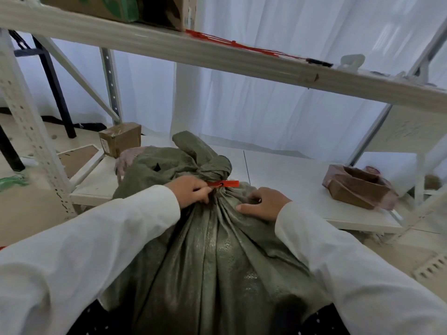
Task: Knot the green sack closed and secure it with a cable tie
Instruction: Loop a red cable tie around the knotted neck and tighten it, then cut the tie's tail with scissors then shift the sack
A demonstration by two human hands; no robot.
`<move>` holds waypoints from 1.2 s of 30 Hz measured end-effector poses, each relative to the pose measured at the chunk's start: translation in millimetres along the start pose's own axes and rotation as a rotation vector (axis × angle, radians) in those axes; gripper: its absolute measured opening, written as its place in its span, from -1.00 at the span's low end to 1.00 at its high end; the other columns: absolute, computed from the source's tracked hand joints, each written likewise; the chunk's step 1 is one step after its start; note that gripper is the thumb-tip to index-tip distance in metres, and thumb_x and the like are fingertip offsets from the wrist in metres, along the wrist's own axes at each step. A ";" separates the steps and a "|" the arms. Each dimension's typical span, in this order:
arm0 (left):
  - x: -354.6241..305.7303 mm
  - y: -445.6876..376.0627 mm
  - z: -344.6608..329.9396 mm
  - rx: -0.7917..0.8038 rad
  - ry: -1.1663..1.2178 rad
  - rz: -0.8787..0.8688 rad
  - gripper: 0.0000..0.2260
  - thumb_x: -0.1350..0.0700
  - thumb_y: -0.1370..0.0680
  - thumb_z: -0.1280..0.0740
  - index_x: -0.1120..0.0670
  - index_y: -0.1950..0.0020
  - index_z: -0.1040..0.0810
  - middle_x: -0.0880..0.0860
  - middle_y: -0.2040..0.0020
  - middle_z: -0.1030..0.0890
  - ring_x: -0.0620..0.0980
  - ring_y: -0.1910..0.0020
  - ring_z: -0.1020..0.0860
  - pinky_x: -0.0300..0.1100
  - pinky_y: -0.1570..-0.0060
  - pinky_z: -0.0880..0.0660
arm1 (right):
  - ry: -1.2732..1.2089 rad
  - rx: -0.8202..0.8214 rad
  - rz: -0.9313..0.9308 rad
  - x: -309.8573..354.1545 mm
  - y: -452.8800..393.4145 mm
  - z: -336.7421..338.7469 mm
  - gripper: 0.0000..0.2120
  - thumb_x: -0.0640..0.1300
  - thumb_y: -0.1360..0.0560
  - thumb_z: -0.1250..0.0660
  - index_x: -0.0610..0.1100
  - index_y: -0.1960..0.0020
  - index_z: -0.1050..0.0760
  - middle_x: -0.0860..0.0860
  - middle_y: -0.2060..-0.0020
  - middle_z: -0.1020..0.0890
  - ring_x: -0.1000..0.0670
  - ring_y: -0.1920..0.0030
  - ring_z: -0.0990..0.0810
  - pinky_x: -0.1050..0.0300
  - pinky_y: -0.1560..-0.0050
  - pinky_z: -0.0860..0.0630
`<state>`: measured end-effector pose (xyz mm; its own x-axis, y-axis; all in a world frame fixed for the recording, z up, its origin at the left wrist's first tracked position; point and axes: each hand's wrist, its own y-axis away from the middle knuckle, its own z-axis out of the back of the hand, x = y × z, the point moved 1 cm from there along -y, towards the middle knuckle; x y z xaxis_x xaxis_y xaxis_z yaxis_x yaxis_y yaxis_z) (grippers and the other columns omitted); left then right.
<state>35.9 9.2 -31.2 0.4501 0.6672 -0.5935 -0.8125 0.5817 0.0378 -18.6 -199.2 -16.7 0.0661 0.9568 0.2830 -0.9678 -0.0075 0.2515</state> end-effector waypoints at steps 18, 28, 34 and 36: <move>15.5 -21.3 14.2 0.087 0.323 0.043 -0.81 0.10 -0.57 -0.23 -0.03 0.21 -0.53 -0.07 0.24 -0.57 -0.17 0.20 -0.51 -0.36 0.07 -0.39 | -0.186 -1.124 0.106 7.2 -50.3 158.8 -0.76 -0.13 -0.51 -0.20 -0.14 -0.14 -0.50 -0.12 -0.15 -0.52 -0.11 -0.22 -0.44 0.13 -0.16 -0.31; 35.3 -36.9 7.1 0.126 0.619 0.064 -0.82 0.19 -0.50 -0.35 0.07 0.31 -0.59 -0.07 0.39 -0.60 -0.17 0.33 -0.54 -0.27 0.03 -0.45 | 0.091 -0.828 -0.304 -24.3 -122.0 252.9 -0.41 0.25 -0.51 0.09 -0.01 -0.44 -0.20 -0.23 -0.37 -0.33 -0.26 -0.38 -0.27 -0.17 -0.36 -0.17; 35.9 -40.0 7.0 0.111 0.629 0.077 -0.76 0.20 -0.49 -0.36 0.03 0.39 -0.60 -0.08 0.43 -0.61 -0.20 0.37 -0.53 -0.34 0.10 -0.46 | 0.269 -0.916 -0.299 -29.9 -114.9 244.9 -0.39 0.27 -0.51 0.11 -0.06 -0.34 -0.37 -0.29 -0.20 -0.40 -0.27 -0.30 -0.30 -0.15 -0.28 -0.23; 34.6 -38.0 6.6 0.099 0.612 0.080 -0.77 0.19 -0.49 -0.36 0.04 0.38 -0.60 -0.08 0.43 -0.61 -0.20 0.37 -0.53 -0.36 0.12 -0.46 | 0.290 -0.964 -0.225 -32.8 -103.0 238.7 -0.43 0.24 -0.51 0.02 -0.09 -0.32 -0.40 -0.28 -0.19 -0.40 -0.28 -0.29 -0.30 -0.15 -0.25 -0.27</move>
<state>84.8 13.3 -47.8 0.0715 0.3407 -0.9375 -0.7835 0.6008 0.1586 136.8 -299.2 169.0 0.3320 0.9417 0.0551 -0.7321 0.2941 -0.6144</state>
